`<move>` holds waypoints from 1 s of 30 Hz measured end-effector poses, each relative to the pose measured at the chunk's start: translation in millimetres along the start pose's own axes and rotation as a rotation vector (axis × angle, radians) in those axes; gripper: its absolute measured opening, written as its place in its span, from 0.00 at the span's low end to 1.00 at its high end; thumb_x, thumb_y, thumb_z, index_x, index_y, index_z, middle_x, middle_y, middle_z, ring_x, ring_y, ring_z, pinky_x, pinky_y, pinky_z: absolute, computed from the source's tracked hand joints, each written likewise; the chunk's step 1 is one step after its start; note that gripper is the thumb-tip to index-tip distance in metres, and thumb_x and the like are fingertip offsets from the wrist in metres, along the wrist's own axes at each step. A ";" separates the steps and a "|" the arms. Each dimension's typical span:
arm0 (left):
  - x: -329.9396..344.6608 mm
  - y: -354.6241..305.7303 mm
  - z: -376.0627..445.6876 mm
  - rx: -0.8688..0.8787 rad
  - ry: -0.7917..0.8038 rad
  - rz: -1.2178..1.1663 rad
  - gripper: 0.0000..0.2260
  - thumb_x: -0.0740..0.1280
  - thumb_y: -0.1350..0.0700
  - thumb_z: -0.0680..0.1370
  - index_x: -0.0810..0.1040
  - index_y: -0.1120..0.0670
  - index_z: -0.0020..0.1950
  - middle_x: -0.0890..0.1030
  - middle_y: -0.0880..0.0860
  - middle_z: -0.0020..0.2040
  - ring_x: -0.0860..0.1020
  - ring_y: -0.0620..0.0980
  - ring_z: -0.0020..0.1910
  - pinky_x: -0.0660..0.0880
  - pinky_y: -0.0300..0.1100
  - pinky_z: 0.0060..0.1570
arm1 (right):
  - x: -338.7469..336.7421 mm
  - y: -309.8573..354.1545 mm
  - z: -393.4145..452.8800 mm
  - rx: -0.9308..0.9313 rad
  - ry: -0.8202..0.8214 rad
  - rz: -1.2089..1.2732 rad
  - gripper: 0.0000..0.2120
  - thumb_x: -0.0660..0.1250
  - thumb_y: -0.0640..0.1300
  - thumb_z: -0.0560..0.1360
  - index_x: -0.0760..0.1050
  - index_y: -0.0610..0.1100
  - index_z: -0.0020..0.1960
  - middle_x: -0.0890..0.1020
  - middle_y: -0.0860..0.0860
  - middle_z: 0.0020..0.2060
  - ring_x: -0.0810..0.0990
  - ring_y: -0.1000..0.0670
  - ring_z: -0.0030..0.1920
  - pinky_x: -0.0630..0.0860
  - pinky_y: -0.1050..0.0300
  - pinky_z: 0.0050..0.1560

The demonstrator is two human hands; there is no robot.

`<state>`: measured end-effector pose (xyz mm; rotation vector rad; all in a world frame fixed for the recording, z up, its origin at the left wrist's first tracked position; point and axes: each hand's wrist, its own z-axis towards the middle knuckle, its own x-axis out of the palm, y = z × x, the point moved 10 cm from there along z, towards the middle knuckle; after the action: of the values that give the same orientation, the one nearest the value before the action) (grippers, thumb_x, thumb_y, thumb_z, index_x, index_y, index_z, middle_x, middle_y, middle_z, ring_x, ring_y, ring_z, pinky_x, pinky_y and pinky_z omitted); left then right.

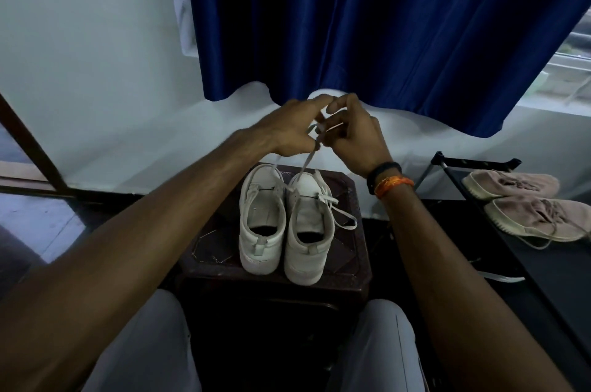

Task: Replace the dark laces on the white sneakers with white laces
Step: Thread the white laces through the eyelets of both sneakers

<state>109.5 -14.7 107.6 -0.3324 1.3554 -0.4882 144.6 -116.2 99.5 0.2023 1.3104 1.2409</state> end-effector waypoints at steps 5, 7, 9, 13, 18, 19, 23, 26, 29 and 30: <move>7.2 6.4 9.3 -0.033 0.004 0.039 0.02 0.70 0.60 0.79 0.81 0.57 0.50 0.83 0.54 0.41 0.83 0.53 0.39 0.82 0.50 0.39 | -16.7 -9.7 -0.5 0.025 -0.131 0.171 0.18 0.66 0.27 0.70 0.71 0.45 0.54 0.85 0.48 0.43 0.86 0.51 0.41 0.83 0.53 0.43; -0.2 12.0 7.4 -0.056 -0.056 0.003 0.12 0.68 0.55 0.81 0.81 0.60 0.41 0.82 0.53 0.35 0.83 0.54 0.38 0.80 0.50 0.42 | -23.3 -39.1 -4.2 0.134 -0.248 0.230 0.13 0.66 0.30 0.74 0.73 0.44 0.52 0.84 0.46 0.44 0.86 0.50 0.38 0.84 0.53 0.41; -10.0 19.3 3.4 -0.103 -0.131 -0.051 0.16 0.66 0.53 0.83 0.82 0.64 0.43 0.82 0.54 0.34 0.83 0.53 0.37 0.79 0.45 0.41 | -11.9 -84.3 -7.1 0.310 -0.241 0.140 0.08 0.64 0.34 0.77 0.76 0.46 0.48 0.84 0.45 0.46 0.86 0.49 0.38 0.85 0.51 0.45; -28.9 35.0 -1.0 -0.206 -0.279 -0.221 0.15 0.63 0.54 0.83 0.82 0.63 0.45 0.79 0.50 0.27 0.85 0.51 0.38 0.79 0.40 0.51 | 51.6 -157.8 -18.5 0.519 0.139 -0.152 0.07 0.65 0.43 0.77 0.82 0.48 0.50 0.85 0.44 0.53 0.82 0.41 0.54 0.78 0.52 0.57; -44.2 44.8 2.8 -0.254 -0.295 -0.394 0.11 0.65 0.53 0.82 0.83 0.58 0.47 0.84 0.53 0.31 0.84 0.44 0.36 0.78 0.43 0.52 | 83.5 -168.8 -18.6 0.549 0.210 -0.029 0.09 0.69 0.55 0.77 0.83 0.52 0.42 0.82 0.51 0.41 0.79 0.45 0.47 0.75 0.50 0.54; -44.9 46.9 4.8 -0.254 -0.285 -0.426 0.10 0.66 0.53 0.81 0.82 0.58 0.48 0.85 0.53 0.32 0.84 0.44 0.36 0.78 0.43 0.52 | 87.6 -173.2 -16.0 0.562 0.225 -0.009 0.11 0.70 0.56 0.76 0.82 0.53 0.37 0.81 0.52 0.36 0.78 0.45 0.43 0.76 0.46 0.53; -41.0 54.9 8.5 -0.300 -0.276 -0.613 0.07 0.65 0.59 0.81 0.80 0.62 0.52 0.85 0.57 0.36 0.86 0.50 0.38 0.82 0.46 0.49 | 82.8 -180.5 -8.7 0.585 0.210 -0.025 0.12 0.74 0.54 0.74 0.86 0.45 0.44 0.81 0.53 0.31 0.78 0.49 0.35 0.78 0.53 0.44; -35.6 53.3 7.7 -0.328 -0.256 -0.720 0.06 0.63 0.61 0.82 0.79 0.61 0.53 0.85 0.56 0.36 0.84 0.50 0.36 0.82 0.45 0.43 | 60.5 -165.4 -1.8 0.542 0.148 -0.093 0.08 0.74 0.49 0.74 0.85 0.45 0.42 0.83 0.50 0.33 0.81 0.49 0.36 0.80 0.59 0.42; -32.3 52.7 7.5 -0.355 -0.250 -0.764 0.07 0.61 0.62 0.83 0.78 0.62 0.54 0.83 0.55 0.35 0.82 0.49 0.33 0.82 0.46 0.42 | 33.9 -143.1 12.3 0.504 0.041 0.013 0.07 0.72 0.46 0.77 0.84 0.43 0.43 0.85 0.47 0.36 0.83 0.48 0.37 0.83 0.52 0.48; -32.2 52.5 7.8 -0.361 -0.254 -0.772 0.07 0.61 0.63 0.83 0.78 0.61 0.54 0.83 0.55 0.34 0.82 0.49 0.32 0.82 0.45 0.40 | 26.2 -131.7 18.0 0.479 0.028 0.055 0.07 0.71 0.44 0.77 0.84 0.43 0.42 0.85 0.47 0.37 0.82 0.49 0.37 0.83 0.50 0.49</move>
<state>120.2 46.3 110.1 -1.1978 1.0269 -0.8011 227.1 -140.4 -5.2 0.5652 1.6212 0.9597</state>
